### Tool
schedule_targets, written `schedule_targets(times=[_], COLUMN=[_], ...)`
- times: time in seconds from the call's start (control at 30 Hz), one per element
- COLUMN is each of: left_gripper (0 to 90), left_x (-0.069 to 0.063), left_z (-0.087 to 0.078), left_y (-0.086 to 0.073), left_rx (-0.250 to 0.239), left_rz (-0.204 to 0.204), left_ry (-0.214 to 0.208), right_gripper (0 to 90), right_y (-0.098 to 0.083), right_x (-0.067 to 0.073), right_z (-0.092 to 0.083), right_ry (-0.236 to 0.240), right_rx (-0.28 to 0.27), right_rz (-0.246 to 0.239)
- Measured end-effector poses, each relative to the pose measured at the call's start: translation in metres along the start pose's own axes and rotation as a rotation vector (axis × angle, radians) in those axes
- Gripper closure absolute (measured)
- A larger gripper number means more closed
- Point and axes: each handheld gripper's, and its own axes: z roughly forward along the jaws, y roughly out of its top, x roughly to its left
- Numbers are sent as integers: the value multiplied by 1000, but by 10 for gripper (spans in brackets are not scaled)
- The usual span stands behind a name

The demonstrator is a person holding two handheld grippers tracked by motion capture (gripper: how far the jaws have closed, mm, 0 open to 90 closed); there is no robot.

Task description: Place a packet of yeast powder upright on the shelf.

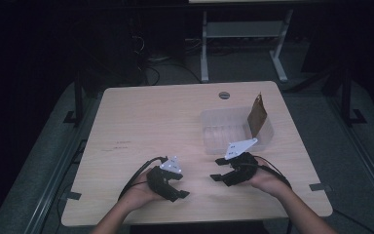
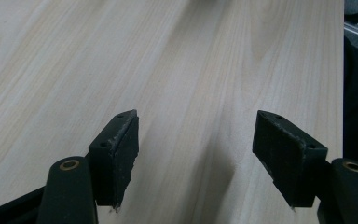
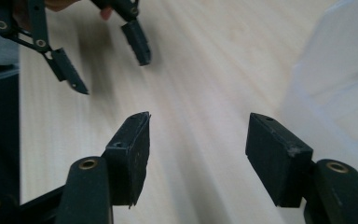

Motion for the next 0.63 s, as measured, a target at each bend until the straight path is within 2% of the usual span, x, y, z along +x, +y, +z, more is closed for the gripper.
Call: schedule_targets(times=[0.03,0.07,0.2,0.43,0.63], left_gripper=[310,309,310,310,310], left_x=[-1,-2,-3,-3,-2], left_z=[1,2,4,5,4], left_y=[0,0,1,2,1], left_rx=[6,12,32,26,19], left_rz=[7,19,31,31,31], left_ry=[0,-1,-3,0,6], right_gripper=[394,391,392,388,380], right_y=[0,-2,-4,-6,-7], right_x=[0,2,4,2,1], right_z=[0,7,13,14,12], right_ry=[0,-1,14,11,15], right_rx=[0,29,43,48,42], right_rz=[0,-33,-22,-24,-2])
